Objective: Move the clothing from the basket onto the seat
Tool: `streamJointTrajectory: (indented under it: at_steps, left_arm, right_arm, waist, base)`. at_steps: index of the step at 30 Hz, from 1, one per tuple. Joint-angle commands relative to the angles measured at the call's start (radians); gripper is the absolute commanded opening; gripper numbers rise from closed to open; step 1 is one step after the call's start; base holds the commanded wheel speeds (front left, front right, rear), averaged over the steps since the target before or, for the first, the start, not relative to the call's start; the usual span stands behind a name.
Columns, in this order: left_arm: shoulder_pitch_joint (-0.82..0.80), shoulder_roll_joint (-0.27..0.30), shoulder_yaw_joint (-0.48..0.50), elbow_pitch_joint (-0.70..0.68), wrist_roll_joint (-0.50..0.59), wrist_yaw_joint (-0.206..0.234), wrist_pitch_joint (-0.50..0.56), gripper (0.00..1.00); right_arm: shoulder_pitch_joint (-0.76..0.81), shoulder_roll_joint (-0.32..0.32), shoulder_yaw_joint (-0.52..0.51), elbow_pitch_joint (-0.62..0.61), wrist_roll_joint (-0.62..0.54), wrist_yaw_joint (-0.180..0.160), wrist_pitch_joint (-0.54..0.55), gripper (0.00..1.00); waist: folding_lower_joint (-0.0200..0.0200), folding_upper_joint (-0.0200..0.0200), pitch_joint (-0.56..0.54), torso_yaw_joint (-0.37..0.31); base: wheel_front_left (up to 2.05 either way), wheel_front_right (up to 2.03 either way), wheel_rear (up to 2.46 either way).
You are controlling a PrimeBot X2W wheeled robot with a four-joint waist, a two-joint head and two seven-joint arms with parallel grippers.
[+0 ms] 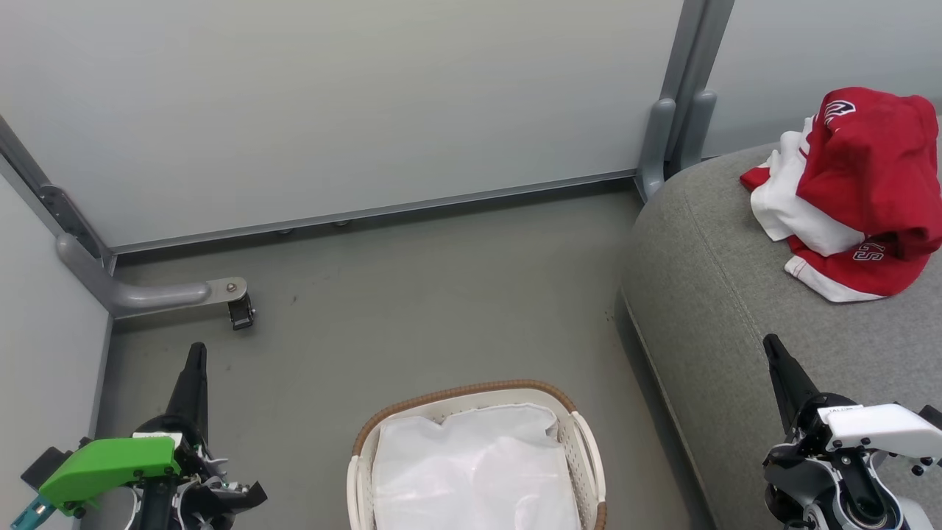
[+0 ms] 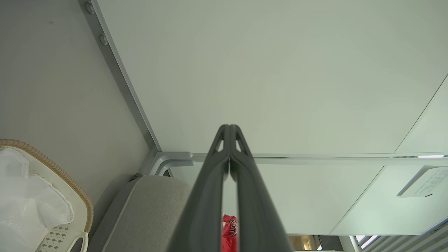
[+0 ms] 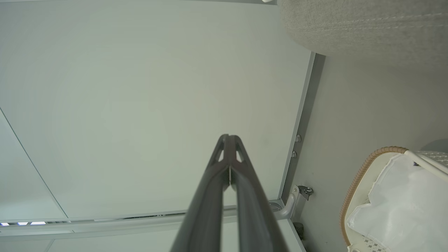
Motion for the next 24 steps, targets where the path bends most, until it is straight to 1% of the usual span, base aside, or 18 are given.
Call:
streamJointTrajectory:
  at_steps: [1,24]
  left_arm:
    - [-0.011,0.002,0.003,-0.003,-0.002,-0.005,0.005,0.00]
    - [-0.011,0.002,0.003,-0.003,-0.002,-0.005,0.005,0.00]
  right_arm:
    - [-0.008,-0.006,-0.002,-0.003,0.004,0.000,0.002,0.00]
    - [-0.008,-0.006,-0.002,-0.003,0.004,0.000,0.002,0.00]
  waist:
    - [0.0000,-0.0001,0.000,0.000]
    - [0.0000,-0.0001,0.000,0.000]
  base:
    - [0.00,0.00,0.00]
    - [0.00,0.00,0.00]
